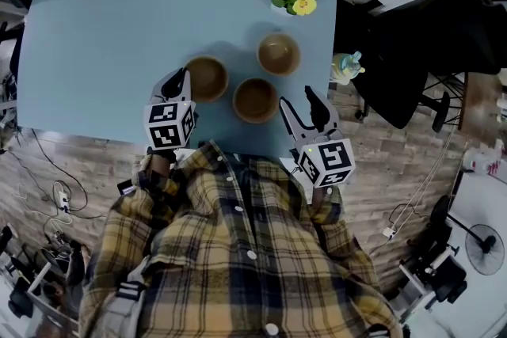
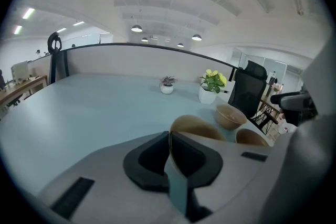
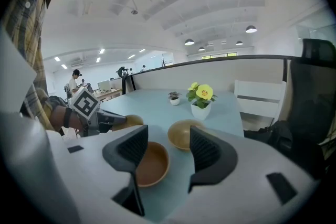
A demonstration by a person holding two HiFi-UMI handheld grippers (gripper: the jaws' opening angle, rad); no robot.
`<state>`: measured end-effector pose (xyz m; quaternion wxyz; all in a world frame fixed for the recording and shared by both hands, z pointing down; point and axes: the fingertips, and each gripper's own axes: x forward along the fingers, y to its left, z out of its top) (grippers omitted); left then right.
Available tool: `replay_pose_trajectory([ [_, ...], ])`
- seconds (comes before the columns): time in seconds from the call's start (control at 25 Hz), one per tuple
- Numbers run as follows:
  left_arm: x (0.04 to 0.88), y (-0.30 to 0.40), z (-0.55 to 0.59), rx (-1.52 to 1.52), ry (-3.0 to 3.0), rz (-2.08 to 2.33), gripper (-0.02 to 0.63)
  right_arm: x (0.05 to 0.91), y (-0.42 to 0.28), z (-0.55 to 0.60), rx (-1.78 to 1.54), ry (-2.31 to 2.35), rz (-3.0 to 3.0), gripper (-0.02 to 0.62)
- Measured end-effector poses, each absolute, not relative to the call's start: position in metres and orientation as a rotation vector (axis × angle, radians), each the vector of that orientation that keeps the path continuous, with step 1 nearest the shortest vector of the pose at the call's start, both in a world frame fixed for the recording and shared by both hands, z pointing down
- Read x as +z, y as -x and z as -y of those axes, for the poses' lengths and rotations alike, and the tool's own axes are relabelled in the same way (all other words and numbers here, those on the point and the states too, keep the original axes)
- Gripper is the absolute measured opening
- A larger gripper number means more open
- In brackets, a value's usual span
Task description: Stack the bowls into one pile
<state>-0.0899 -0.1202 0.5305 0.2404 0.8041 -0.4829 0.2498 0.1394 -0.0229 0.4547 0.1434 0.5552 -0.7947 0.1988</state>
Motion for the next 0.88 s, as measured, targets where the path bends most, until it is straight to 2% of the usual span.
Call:
replay_pose_trajectory([
  [0.44, 0.498, 0.066, 0.119, 0.627, -2.284, 1.263, 0.006, 0.449, -0.152, 0.022, 0.568, -1.656, 2.297, 0.232],
  [0.88, 0.478, -0.003, 0.100, 0.606, -2.412, 1.006, 0.006, 0.445, -0.177, 0.001, 0.594, -1.792, 2.226, 0.232],
])
